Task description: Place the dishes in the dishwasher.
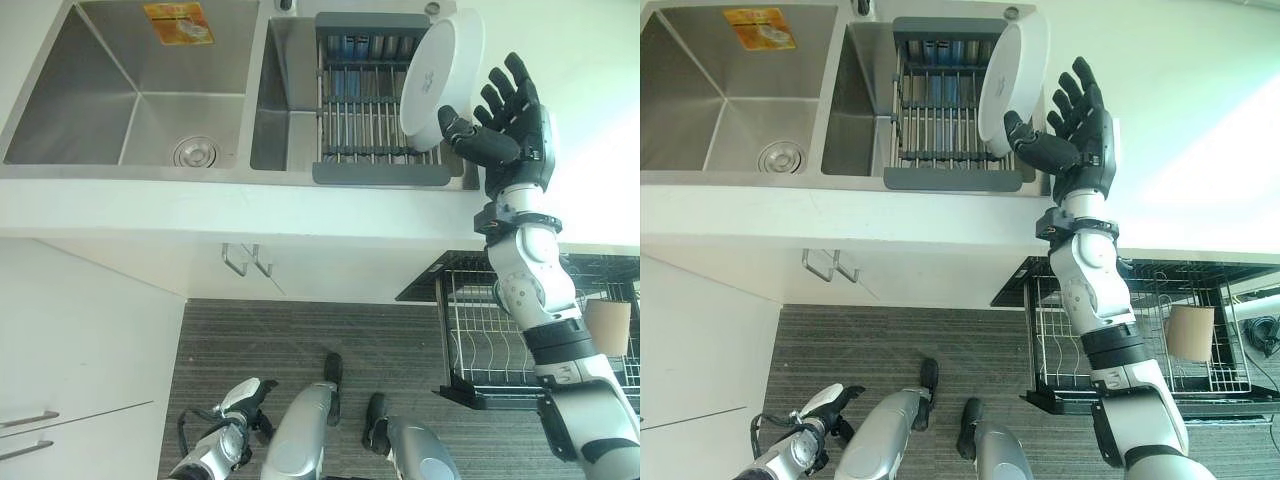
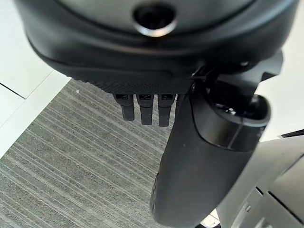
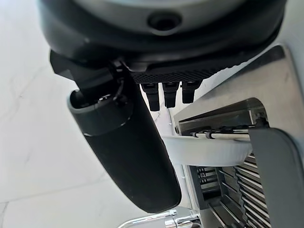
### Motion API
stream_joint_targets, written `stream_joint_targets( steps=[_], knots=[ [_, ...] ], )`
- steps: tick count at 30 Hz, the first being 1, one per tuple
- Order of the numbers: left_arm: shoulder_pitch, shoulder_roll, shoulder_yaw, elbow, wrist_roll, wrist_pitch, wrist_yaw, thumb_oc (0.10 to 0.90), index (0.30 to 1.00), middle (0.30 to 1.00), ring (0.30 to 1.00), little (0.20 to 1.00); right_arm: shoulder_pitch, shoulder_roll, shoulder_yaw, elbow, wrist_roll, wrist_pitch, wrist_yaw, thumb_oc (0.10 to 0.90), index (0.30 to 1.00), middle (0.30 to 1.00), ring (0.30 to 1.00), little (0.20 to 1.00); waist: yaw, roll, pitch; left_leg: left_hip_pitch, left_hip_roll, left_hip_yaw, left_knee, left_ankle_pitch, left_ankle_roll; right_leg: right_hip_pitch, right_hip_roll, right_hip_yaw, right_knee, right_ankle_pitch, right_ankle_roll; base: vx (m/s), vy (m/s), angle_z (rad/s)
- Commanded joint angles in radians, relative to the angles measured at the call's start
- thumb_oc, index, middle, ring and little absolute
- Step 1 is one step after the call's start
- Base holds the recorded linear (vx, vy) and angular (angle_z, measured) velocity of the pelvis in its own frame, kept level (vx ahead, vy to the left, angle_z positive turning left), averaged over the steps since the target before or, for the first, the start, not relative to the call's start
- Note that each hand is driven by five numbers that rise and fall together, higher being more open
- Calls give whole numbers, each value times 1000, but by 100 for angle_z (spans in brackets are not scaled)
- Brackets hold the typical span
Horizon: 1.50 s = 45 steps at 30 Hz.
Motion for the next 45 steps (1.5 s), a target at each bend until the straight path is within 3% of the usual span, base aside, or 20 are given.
stream_joint_targets(
  steps=[1,15,24,25,26,36,45],
  knots=[
    [50,23,12,-2,-16,6,5,800,900,900,900,900,-136,-79,-36,-92,-16,-75,7,800,900,900,900,900,2,11,-88,28,6,-76,40,-194,-43,-49,-37,-48,-17,37,57,0,0,0],
    [48,37,15,0,29,-7,24,800,900,900,900,900,-186,-98,-34,-54,-38,-75,-25,800,900,900,900,900,23,3,-77,18,7,-82,40,-188,-45,-47,-45,-71,-17,38,58,-1,1,3],
    [43,39,11,-3,36,-8,21,800,900,900,900,900,-204,-101,-29,-15,-11,-34,-29,800,900,900,900,900,31,5,-70,15,3,-90,40,-185,-45,-47,-48,-75,-17,40,58,0,0,0],
    [43,40,11,-4,33,-8,19,800,900,900,900,900,-208,-103,-27,-5,-4,-29,-31,626,639,639,639,639,33,5,-70,15,2,-92,40,-185,-45,-47,-48,-75,-17,40,58,0,0,0],
    [41,42,11,-6,30,-6,15,800,900,900,900,900,-213,-106,-25,11,1,-32,-30,400,300,300,300,300,34,7,-69,14,0,-95,40,-184,-45,-48,-47,-73,-17,40,57,0,0,0],
    [32,48,-2,-21,1,-13,16,800,900,900,900,900,-285,-118,1,110,15,-1,-13,400,300,300,300,300,50,15,-52,-2,-2,-103,40,-175,-48,-59,-51,-84,-17,41,54,-3,0,2],
    [42,38,3,-5,16,-32,35,800,900,900,900,900,-291,-119,8,136,-82,-112,-63,400,300,300,300,300,53,17,-65,8,0,-96,40,-178,-51,-47,-55,-94,-17,37,54,-13,0,4]
  ],
)
